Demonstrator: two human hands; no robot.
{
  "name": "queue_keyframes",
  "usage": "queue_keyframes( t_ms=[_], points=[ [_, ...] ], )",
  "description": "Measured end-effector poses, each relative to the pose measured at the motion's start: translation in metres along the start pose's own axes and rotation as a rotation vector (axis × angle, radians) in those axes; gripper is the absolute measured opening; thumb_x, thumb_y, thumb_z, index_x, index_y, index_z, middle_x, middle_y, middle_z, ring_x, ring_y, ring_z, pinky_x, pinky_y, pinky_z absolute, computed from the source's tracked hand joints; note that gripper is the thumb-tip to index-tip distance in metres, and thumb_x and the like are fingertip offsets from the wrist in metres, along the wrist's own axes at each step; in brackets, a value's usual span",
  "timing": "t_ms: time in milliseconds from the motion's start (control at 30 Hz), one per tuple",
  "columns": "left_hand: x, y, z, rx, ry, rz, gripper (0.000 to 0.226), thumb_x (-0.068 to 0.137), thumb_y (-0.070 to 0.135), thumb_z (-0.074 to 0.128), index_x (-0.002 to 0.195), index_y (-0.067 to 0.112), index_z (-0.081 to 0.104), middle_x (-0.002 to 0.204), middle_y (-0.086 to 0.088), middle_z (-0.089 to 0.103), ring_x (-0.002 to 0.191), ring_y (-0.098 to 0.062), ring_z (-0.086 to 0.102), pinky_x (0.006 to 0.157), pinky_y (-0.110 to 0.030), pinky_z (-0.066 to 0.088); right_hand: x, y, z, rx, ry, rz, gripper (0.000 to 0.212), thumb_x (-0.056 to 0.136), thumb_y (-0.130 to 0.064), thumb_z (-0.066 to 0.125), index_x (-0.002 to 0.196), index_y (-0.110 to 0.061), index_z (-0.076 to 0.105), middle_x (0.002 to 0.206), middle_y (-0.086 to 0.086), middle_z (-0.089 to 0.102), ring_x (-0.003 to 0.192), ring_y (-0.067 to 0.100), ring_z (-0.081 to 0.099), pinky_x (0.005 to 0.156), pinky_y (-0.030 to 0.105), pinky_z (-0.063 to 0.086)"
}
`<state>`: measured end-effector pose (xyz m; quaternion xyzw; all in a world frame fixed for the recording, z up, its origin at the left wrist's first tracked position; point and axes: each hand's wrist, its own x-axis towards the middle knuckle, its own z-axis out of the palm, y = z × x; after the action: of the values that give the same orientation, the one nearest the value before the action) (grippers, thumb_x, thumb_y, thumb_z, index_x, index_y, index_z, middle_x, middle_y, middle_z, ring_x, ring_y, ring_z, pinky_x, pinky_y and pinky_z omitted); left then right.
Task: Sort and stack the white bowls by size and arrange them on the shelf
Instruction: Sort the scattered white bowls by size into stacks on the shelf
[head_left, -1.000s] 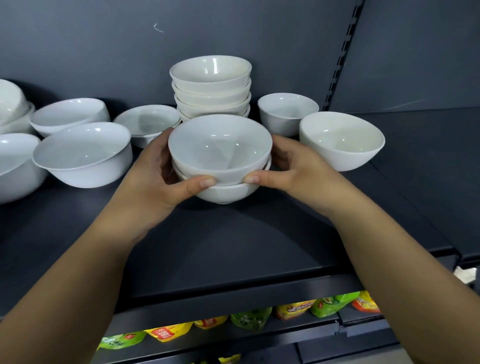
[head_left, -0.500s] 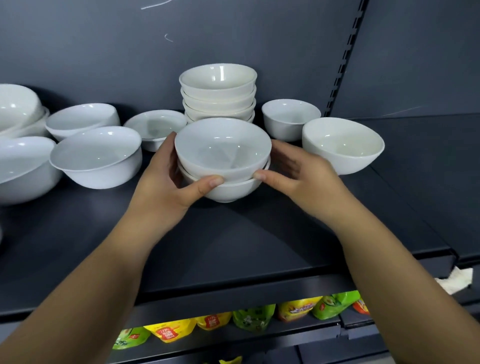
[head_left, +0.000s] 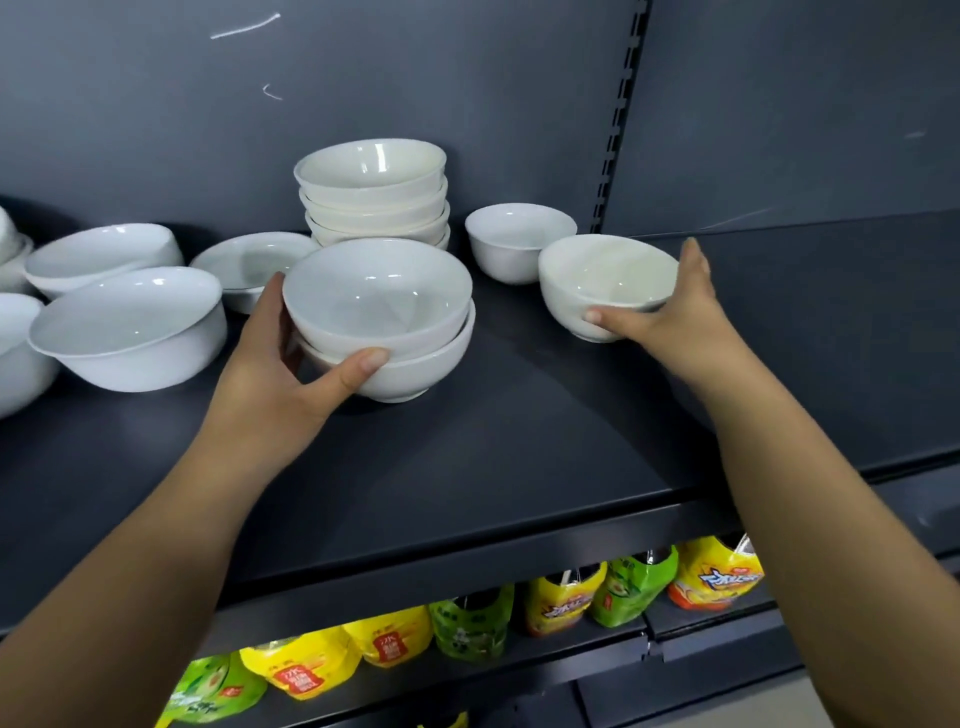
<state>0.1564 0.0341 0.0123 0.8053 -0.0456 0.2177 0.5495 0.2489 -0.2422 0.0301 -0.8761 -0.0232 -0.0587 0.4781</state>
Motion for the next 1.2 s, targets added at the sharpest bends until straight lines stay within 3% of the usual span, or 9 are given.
queue_keyframes(
  t_ms=[133,267,400,533,600,700,867,1033,1200],
  points=[
    [-0.003,0.010,0.002,0.280,0.122,-0.066,0.106,0.063,0.064,0.070,0.145,0.015,0.024,0.146,0.001,0.037,0.132,-0.012,0.037,0.108,-0.026,0.031,0.010,0.004,-0.005,0.151,-0.048,0.032,0.108,0.063,-0.028,0.083,0.144,-0.016,0.012,0.138,-0.004,0.036,0.126,0.013,0.036,0.097,0.026,0.033],
    [-0.017,0.043,0.017,0.439,0.184,0.233,0.104,0.062,0.062,0.053,0.147,0.020,0.008,0.147,0.010,0.012,0.139,-0.010,0.013,0.112,-0.019,0.015,0.001,0.008,-0.011,0.177,-0.113,-0.007,0.104,0.064,-0.022,0.083,0.143,-0.016,0.016,0.114,-0.013,0.044,0.111,0.009,0.043,0.087,0.021,0.033],
    [-0.037,0.064,0.058,0.340,-0.251,0.210,0.084,0.063,0.071,0.054,0.131,0.051,0.008,0.141,0.031,0.015,0.131,0.003,0.027,0.104,-0.006,0.019,-0.019,0.014,-0.023,0.178,-0.247,-0.073,0.106,0.057,-0.019,0.087,0.141,-0.014,0.021,0.102,-0.026,0.044,0.101,-0.004,0.048,0.076,0.003,0.037],
    [-0.032,0.046,0.091,0.511,-0.547,-0.055,0.117,0.054,0.077,0.043,0.148,0.025,-0.003,0.156,0.010,0.006,0.139,-0.008,0.024,0.114,-0.024,0.020,-0.038,0.025,-0.034,0.214,-0.376,-0.073,0.134,0.036,-0.037,0.082,0.148,-0.019,0.010,0.113,-0.031,0.040,0.118,0.000,0.041,0.101,0.017,0.030],
    [-0.025,0.038,0.096,0.397,-0.536,-0.092,0.116,0.056,0.086,0.046,0.148,0.025,0.010,0.153,0.005,0.024,0.135,-0.009,0.034,0.111,-0.029,0.029,-0.046,0.030,-0.037,0.248,-0.399,-0.069,0.130,0.033,-0.043,0.079,0.145,-0.019,0.019,0.125,-0.019,0.047,0.122,0.005,0.045,0.106,0.026,0.033],
    [-0.021,0.035,0.105,0.139,-0.516,-0.056,0.088,0.064,0.072,0.054,0.137,0.027,0.037,0.133,0.014,0.051,0.117,0.007,0.048,0.095,-0.007,0.036,-0.054,0.036,-0.037,0.312,-0.391,-0.117,0.101,0.040,-0.041,0.079,0.132,-0.019,0.041,0.121,-0.008,0.058,0.114,0.006,0.055,0.093,0.024,0.045],
    [-0.016,0.051,0.108,-0.019,-0.362,-0.062,0.065,0.069,0.041,0.059,0.127,0.012,0.049,0.103,0.022,0.057,0.082,0.024,0.054,0.069,0.002,0.040,-0.057,0.030,-0.036,0.523,-0.365,-0.151,0.075,0.047,-0.029,0.077,0.116,-0.016,0.052,0.108,-0.004,0.065,0.104,0.011,0.062,0.082,0.023,0.049],
    [0.019,0.085,0.086,-0.031,-0.174,0.027,0.068,0.062,0.064,0.071,0.116,0.028,0.051,0.108,0.020,0.060,0.092,0.017,0.057,0.083,-0.015,0.047,-0.043,-0.018,-0.037,0.797,-0.308,-0.247,0.060,0.056,-0.014,0.074,0.112,-0.008,0.054,0.097,-0.003,0.069,0.094,0.010,0.065,0.076,0.019,0.050],
    [0.063,0.109,0.054,-0.094,-0.055,0.091,0.040,0.068,0.047,0.062,0.105,0.038,0.050,0.101,0.018,0.062,0.096,0.005,0.061,0.090,-0.026,0.049,-0.004,-0.076,-0.024,0.877,-0.244,-0.308,0.054,0.062,-0.014,0.070,0.114,-0.008,0.055,0.105,0.000,0.067,0.101,0.012,0.063,0.087,0.024,0.050]
  ],
)
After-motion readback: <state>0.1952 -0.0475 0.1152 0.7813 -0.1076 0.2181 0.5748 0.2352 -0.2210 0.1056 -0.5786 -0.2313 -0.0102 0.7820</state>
